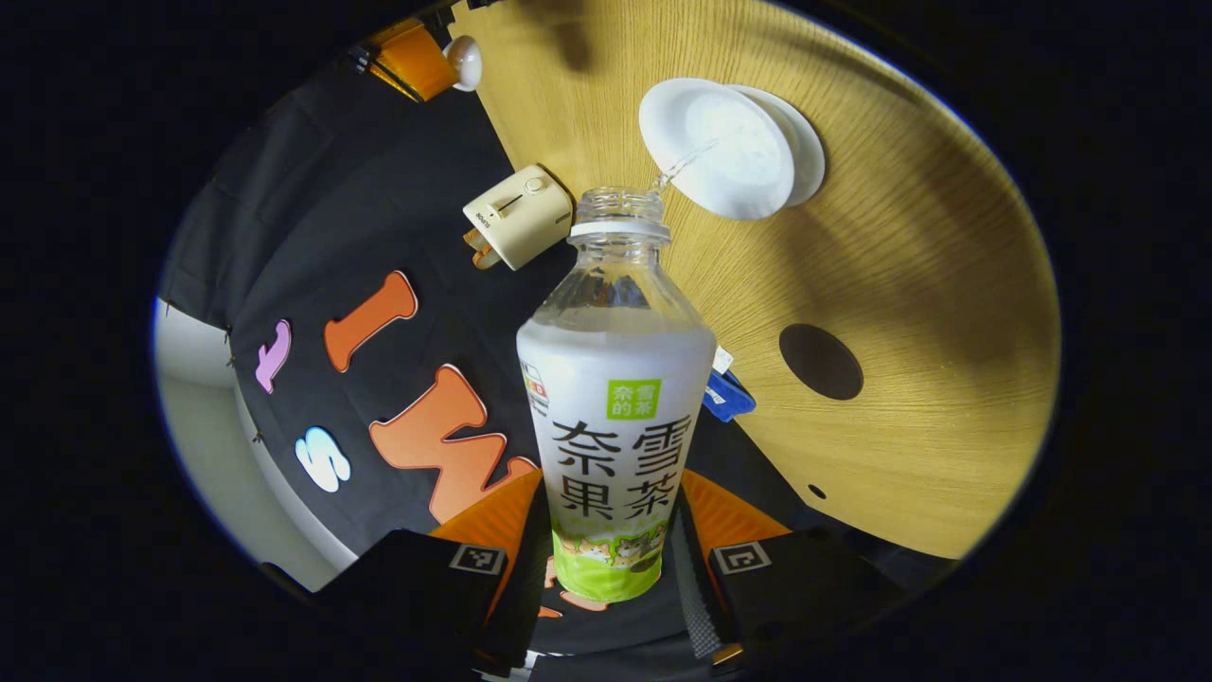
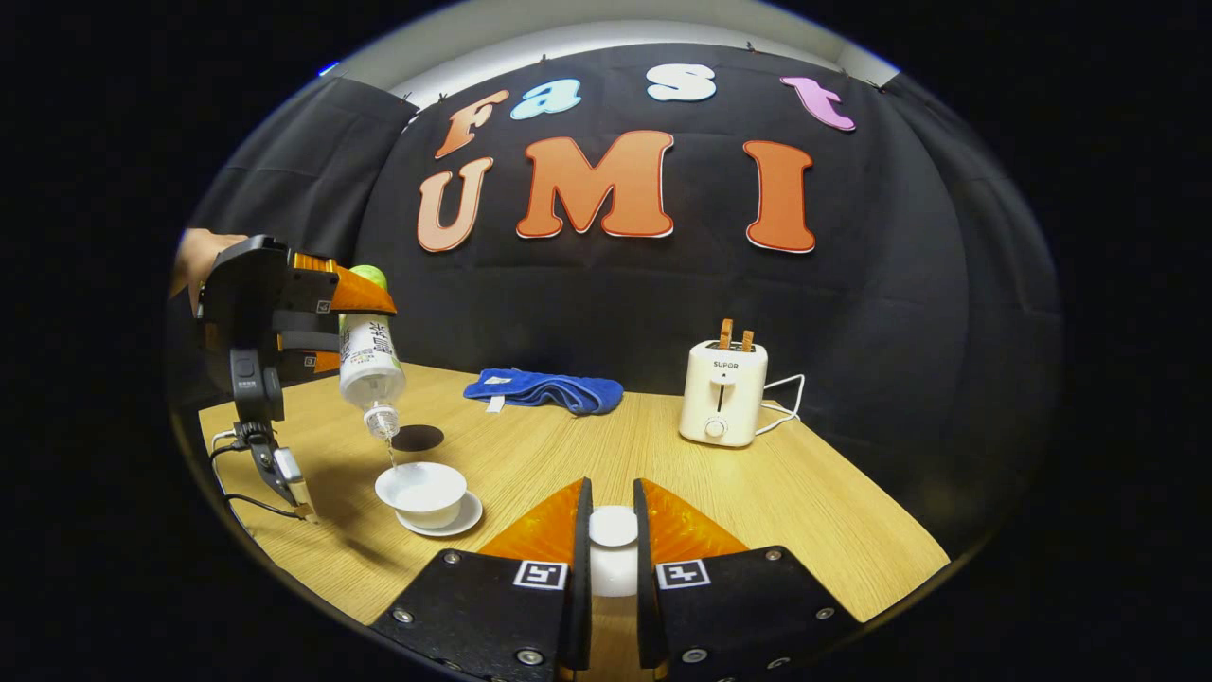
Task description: Open the teacup lid with one hand, grasp the water bottle and pour water into the teacup with the other hand; after pouring, place the water bottle on the coaster and then close the teacup lid.
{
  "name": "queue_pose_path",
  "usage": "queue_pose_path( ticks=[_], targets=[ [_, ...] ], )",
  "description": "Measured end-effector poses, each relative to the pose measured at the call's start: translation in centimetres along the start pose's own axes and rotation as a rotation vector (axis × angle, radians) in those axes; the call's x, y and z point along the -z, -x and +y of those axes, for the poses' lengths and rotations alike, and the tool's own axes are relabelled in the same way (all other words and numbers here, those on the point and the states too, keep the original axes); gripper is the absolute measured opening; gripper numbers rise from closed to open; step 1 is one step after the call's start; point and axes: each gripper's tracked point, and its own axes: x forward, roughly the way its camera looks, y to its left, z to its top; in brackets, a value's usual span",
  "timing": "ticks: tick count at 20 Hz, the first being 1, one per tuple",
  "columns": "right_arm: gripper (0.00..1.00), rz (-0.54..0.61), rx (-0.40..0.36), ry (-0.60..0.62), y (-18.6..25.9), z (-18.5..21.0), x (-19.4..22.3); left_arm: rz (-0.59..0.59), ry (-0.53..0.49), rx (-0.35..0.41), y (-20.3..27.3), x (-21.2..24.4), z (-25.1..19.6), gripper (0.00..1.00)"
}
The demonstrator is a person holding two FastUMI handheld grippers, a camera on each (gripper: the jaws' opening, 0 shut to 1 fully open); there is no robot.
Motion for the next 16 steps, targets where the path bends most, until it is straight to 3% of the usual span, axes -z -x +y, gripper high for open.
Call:
queue_pose_path(
  ticks=[10,15,16],
  targets=[
    [0.20,0.002,-0.010,0.013,0.0,1.1,-0.3,-0.019,-0.012,-0.015,0.1,-0.3,0.2,0.65],
    [0.20,0.009,-0.025,-0.011,-0.1,1.9,-0.3,-0.059,0.137,0.034,0.3,-1.4,-1.6,0.65],
    [0.20,0.010,-0.025,-0.018,-0.1,1.9,-0.4,-0.071,0.179,0.044,0.5,-1.8,-1.9,0.61]
  ],
)
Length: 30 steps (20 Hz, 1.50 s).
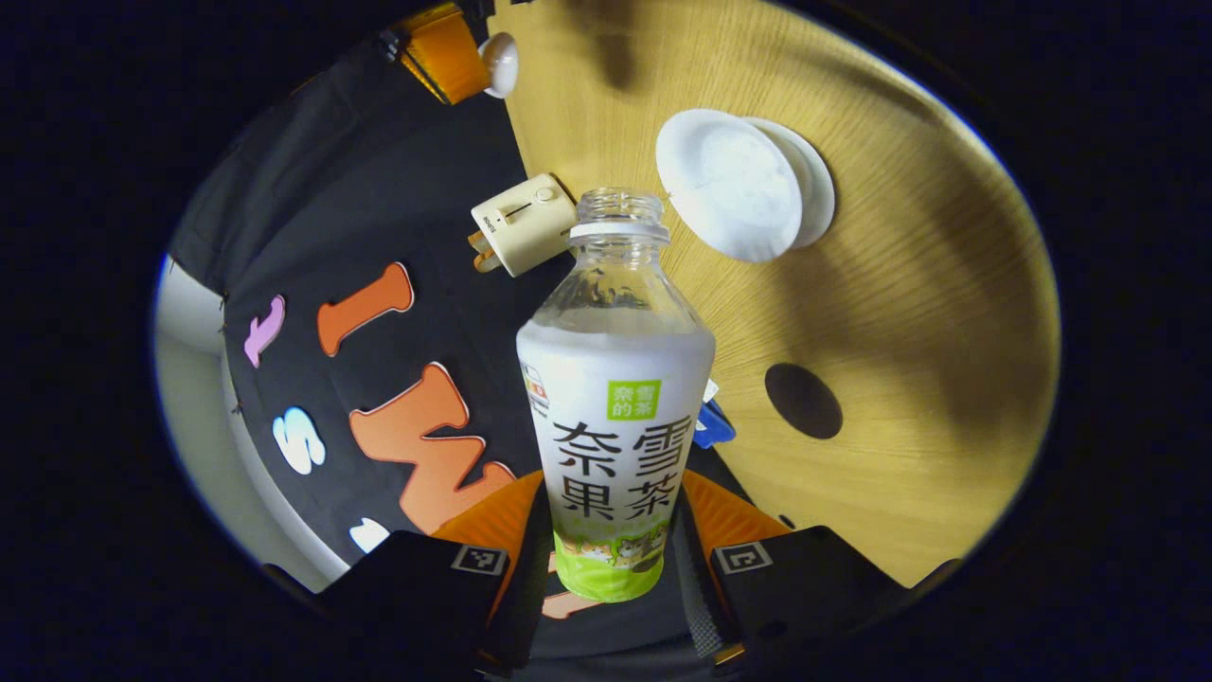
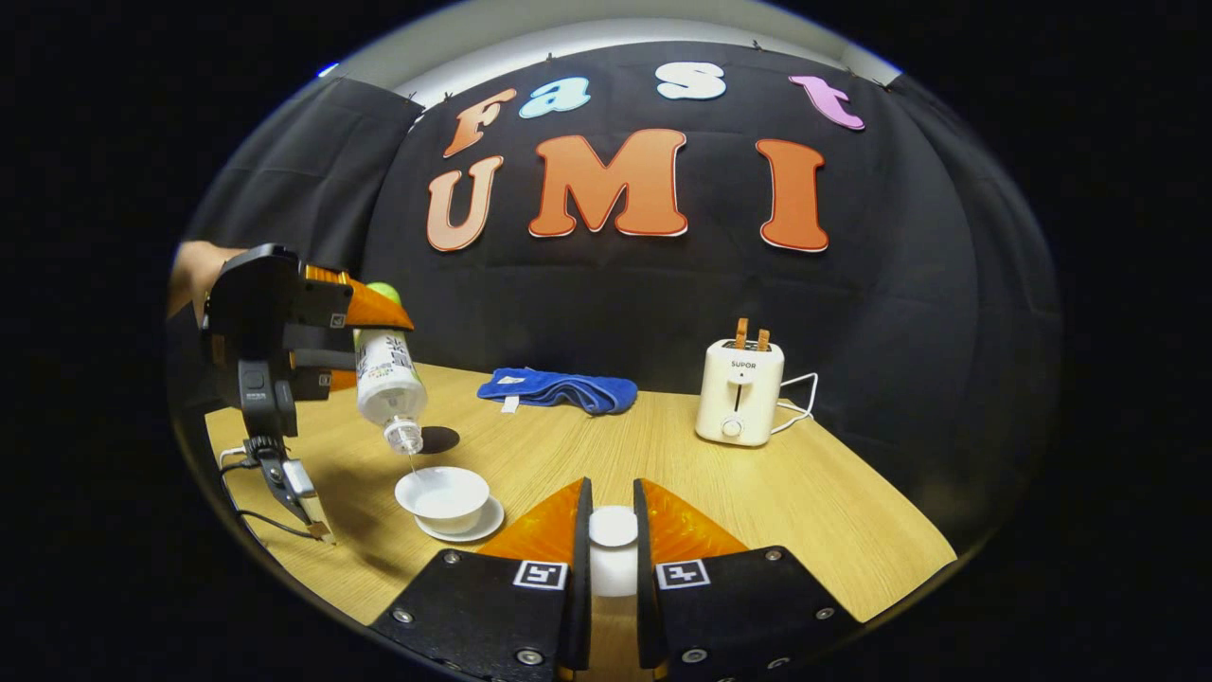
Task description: Open the teacup lid with one hand, grasp the water bottle and pour water into the teacup with the other hand; after pouring, place the water bottle on the coaster and then close the teacup lid.
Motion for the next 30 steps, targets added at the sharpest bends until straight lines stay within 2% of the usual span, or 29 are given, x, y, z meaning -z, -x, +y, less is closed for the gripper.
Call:
queue_pose_path(
  ticks=[2,3,4,5,6,8,9,10,11,12,16,17,18,19,20,21,23,24,25,27,28,29,30],
  targets=[
    [0.20,-0.002,-0.006,-0.005,0.1,0.4,-0.3,-0.019,0.086,0.011,0.1,-0.4,-0.6,0.65],
    [0.20,-0.007,-0.009,-0.009,0.1,0.5,-0.5,-0.027,0.139,0.009,0.0,-0.5,-0.9,0.61],
    [0.20,-0.012,-0.016,-0.019,0.0,0.8,-0.7,-0.024,0.203,0.000,0.0,-0.3,-1.0,0.65],
    [0.20,-0.016,-0.026,-0.033,0.0,1.3,-1.0,-0.023,0.276,-0.021,-0.1,-0.2,-1.1,0.60],
    [0.20,-0.018,-0.037,-0.049,-0.2,1.6,-1.1,-0.022,0.355,-0.036,0.0,-0.1,-1.1,0.65],
    [0.20,-0.021,-0.052,-0.060,-0.4,2.5,-1.2,-0.020,0.493,-0.073,-0.2,0.2,-1.0,0.60],
    [0.20,-0.024,-0.058,-0.058,-0.5,2.9,-1.4,-0.011,0.564,-0.101,-0.3,0.7,-0.8,0.64],
    [0.20,-0.031,-0.064,-0.060,-0.6,3.2,-1.6,0.003,0.642,-0.123,-0.3,1.5,-0.5,0.65],
    [0.20,-0.037,-0.071,-0.067,-0.8,3.5,-1.8,0.009,0.725,-0.156,-0.1,1.8,-0.2,0.60],
    [0.20,-0.040,-0.076,-0.073,-1.0,3.7,-1.9,0.011,0.805,-0.181,0.0,2.2,-0.1,0.65],
    [0.20,-0.034,-0.083,-0.085,-1.5,4.6,-2.0,0.040,1.124,-0.279,-0.1,4.0,1.0,0.64],
    [0.20,-0.035,-0.086,-0.087,-1.6,4.8,-2.0,0.041,1.212,-0.294,-0.2,4.6,1.3,0.60],
    [0.20,-0.036,-0.089,-0.087,-1.6,4.9,-2.0,0.036,1.304,-0.319,-0.4,5.3,1.4,0.64],
    [0.20,-0.039,-0.091,-0.087,-1.6,5.1,-2.2,0.030,1.395,-0.332,-0.7,6.0,1.5,0.64],
    [0.20,-0.039,-0.094,-0.088,-1.7,5.2,-2.3,0.013,1.500,-0.334,-1.2,6.6,1.9,0.64],
    [0.20,-0.030,-0.097,-0.089,-1.8,5.4,-2.1,-0.017,1.599,-0.300,-1.7,6.4,1.8,0.60],
    [0.20,-0.023,-0.092,-0.090,-2.1,5.5,-1.9,-0.038,1.799,-0.260,-1.6,6.2,1.1,0.64],
    [0.20,-0.018,-0.092,-0.090,-2.3,5.6,-1.8,-0.039,1.876,-0.242,-1.7,5.9,0.8,0.61],
    [0.20,-0.016,-0.096,-0.089,-2.4,5.9,-1.7,-0.039,1.938,-0.229,-2.0,5.7,0.5,0.65],
    [0.20,-0.013,-0.103,-0.085,-2.6,6.4,-1.7,-0.039,2.047,-0.199,-2.8,5.0,-0.3,0.62],
    [0.20,-0.014,-0.105,-0.083,-2.6,6.6,-1.8,-0.036,2.097,-0.179,-3.0,4.4,-0.6,0.67],
    [0.20,-0.015,-0.109,-0.083,-2.7,6.8,-1.9,-0.033,2.139,-0.159,-3.2,4.0,-0.9,0.65],
    [0.20,-0.015,-0.112,-0.088,-2.8,7.0,-2.1,-0.037,2.171,-0.137,-3.4,3.7,-1.0,0.67]
  ],
)
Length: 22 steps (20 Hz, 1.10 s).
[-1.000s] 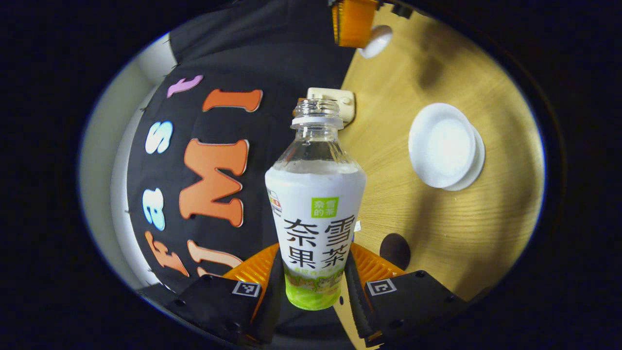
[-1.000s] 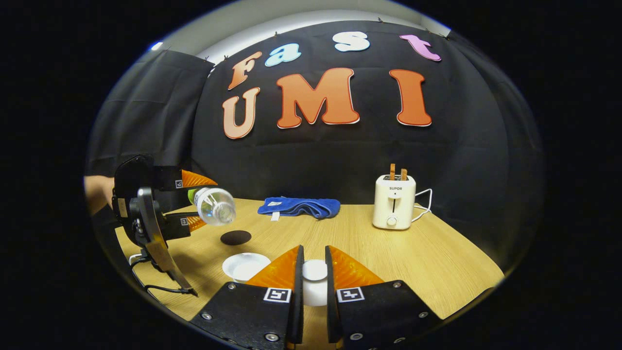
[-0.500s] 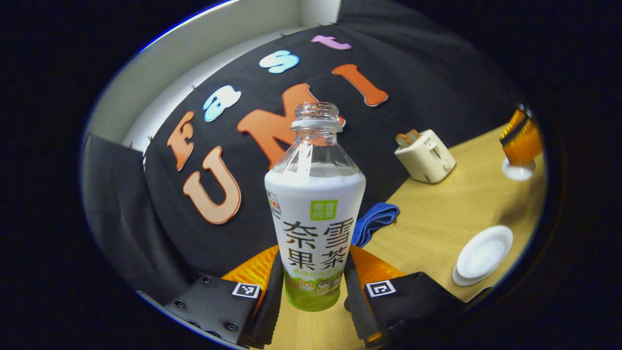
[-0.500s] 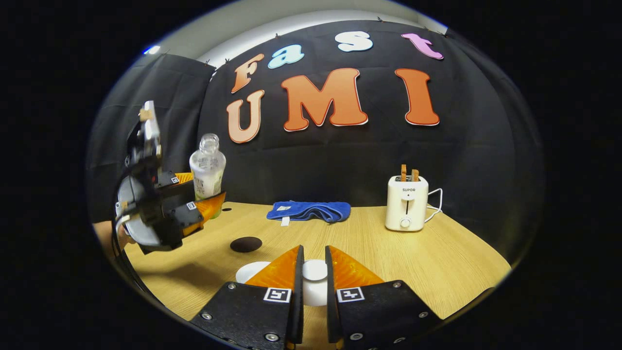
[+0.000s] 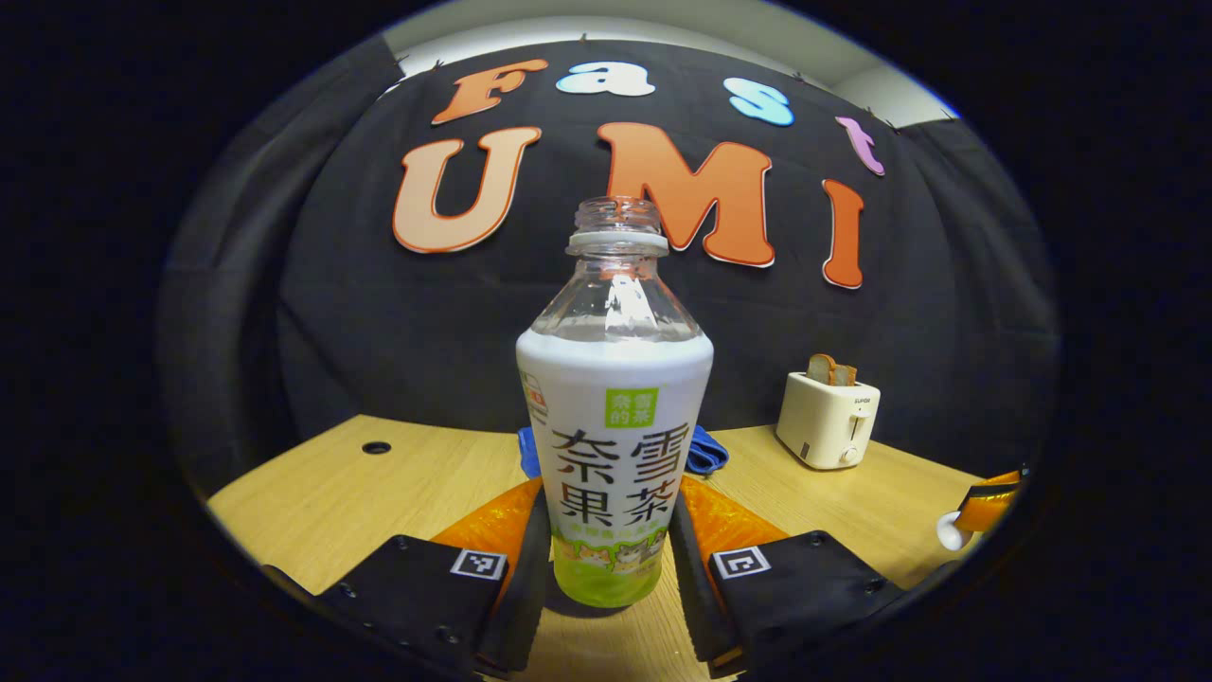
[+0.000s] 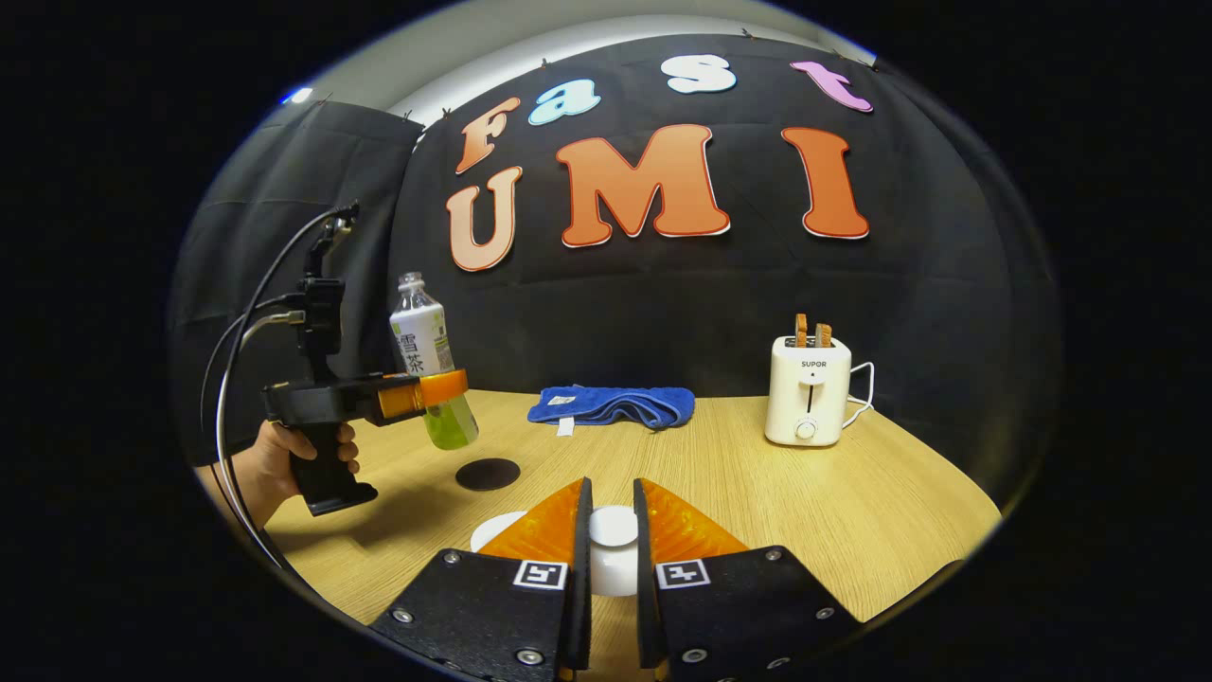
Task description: Open the teacup lid with one hand, grasp the water bottle and pour water into the teacup with the other hand; after pouring, place the water bottle on the coaster and then close the teacup lid.
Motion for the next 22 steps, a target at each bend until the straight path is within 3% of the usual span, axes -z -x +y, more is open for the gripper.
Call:
queue_pose_path(
  ticks=[3,17,20,22],
  targets=[
    [0.20,-0.003,-0.013,-0.010,-0.5,0.7,-0.2,0.028,0.032,-0.012,-0.4,0.8,0.1,0.63],
    [0.20,0.035,-0.052,0.010,-2.6,2.8,0.6,0.151,0.037,0.004,0.7,2.0,-0.4,0.62],
    [0.20,0.045,-0.065,0.020,-2.9,3.4,0.9,0.157,0.043,0.003,0.7,2.1,-0.5,0.67],
    [0.20,0.045,-0.070,0.022,-3.0,3.7,0.7,0.167,0.037,-0.002,0.8,2.3,-0.3,0.63]
  ],
)
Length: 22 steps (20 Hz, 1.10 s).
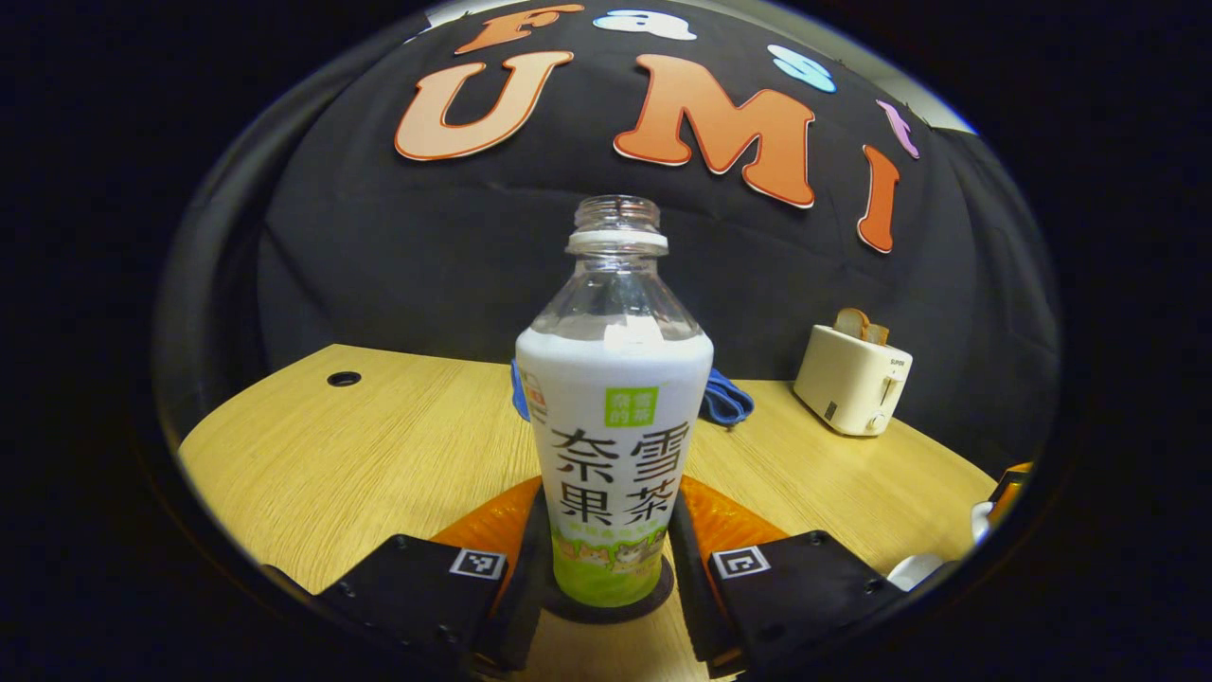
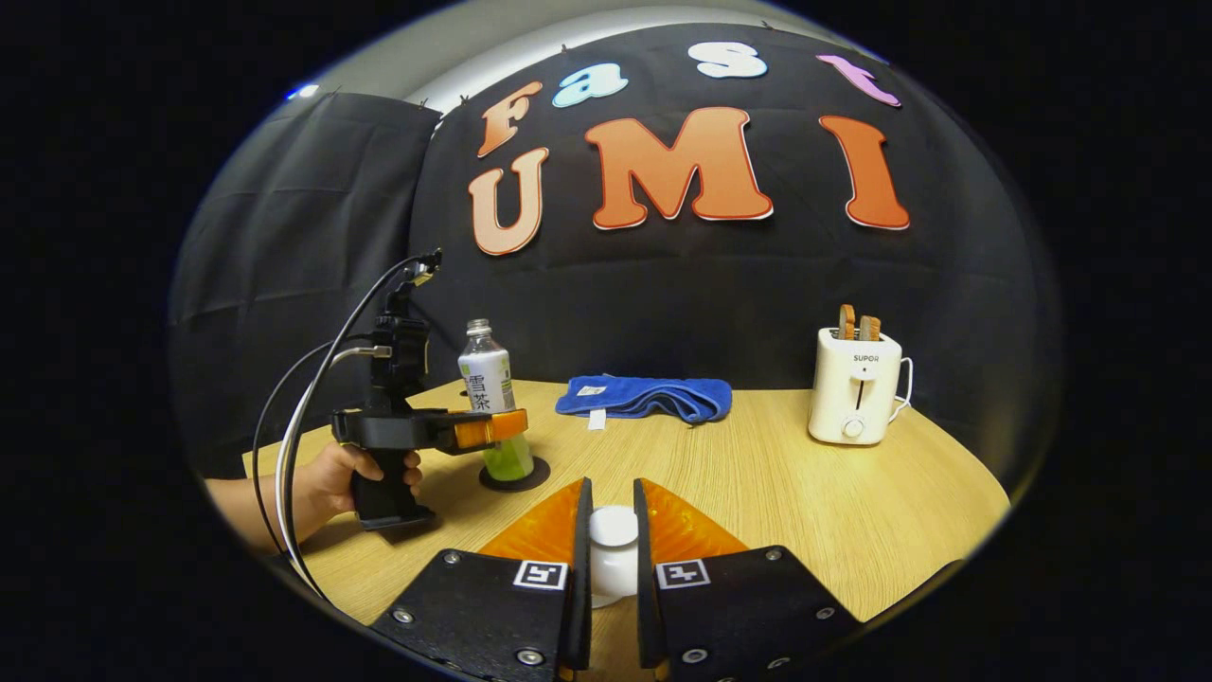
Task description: Open the teacup lid with one hand, grasp the water bottle and pour water into the teacup with the other hand; after pouring, place the water bottle on the coaster and then close the teacup lid.
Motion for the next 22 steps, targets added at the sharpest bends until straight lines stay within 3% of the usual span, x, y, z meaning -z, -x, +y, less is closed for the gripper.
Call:
queue_pose_path(
  ticks=[5,6,7,22],
  targets=[
    [0.20,0.002,-0.018,0.008,-0.2,0.9,-0.1,0.033,0.002,0.034,0.4,0.6,-0.5,0.76],
    [0.20,0.002,-0.019,0.010,-0.3,1.1,-0.1,0.037,0.002,0.030,0.5,0.6,-0.4,0.97],
    [0.20,0.004,-0.023,0.013,-0.3,1.2,-0.1,0.034,0.000,0.023,0.6,0.5,-0.2,1.00],
    [0.20,0.047,-0.035,0.056,-2.0,3.2,2.2,-0.067,-0.115,-0.033,1.9,-1.2,1.7,0.99]
  ],
)
